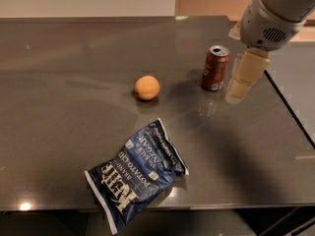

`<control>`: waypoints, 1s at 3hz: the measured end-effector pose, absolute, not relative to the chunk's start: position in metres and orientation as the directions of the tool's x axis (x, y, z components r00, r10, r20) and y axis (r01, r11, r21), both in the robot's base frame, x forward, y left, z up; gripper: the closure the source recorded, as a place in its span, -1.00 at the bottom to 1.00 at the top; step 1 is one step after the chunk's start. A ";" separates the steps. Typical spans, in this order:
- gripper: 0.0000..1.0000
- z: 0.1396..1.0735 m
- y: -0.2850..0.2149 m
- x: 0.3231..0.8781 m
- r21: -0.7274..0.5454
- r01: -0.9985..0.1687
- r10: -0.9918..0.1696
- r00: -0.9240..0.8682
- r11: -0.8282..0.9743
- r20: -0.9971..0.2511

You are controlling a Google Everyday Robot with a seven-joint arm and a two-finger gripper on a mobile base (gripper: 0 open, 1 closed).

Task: Pick orange

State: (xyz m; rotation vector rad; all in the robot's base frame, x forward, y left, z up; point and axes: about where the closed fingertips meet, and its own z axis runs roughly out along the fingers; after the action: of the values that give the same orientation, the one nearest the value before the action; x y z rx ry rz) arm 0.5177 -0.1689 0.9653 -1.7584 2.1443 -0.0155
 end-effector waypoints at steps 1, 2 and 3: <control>-1.00 0.956 -0.146 0.546 -0.225 -0.951 -0.941 -0.138 0.213 -0.307; -1.00 0.949 -0.118 0.570 -0.219 -0.957 -0.934 -0.110 0.192 -0.339; -1.00 0.934 -0.087 0.583 -0.191 -0.970 -0.934 -0.078 0.153 -0.350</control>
Offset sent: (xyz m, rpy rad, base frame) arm 0.0796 0.0812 -0.0231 0.1106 0.0063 0.0833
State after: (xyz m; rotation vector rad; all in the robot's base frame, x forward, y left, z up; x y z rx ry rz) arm 0.5834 -0.0872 0.9342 -1.8162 2.0506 0.1267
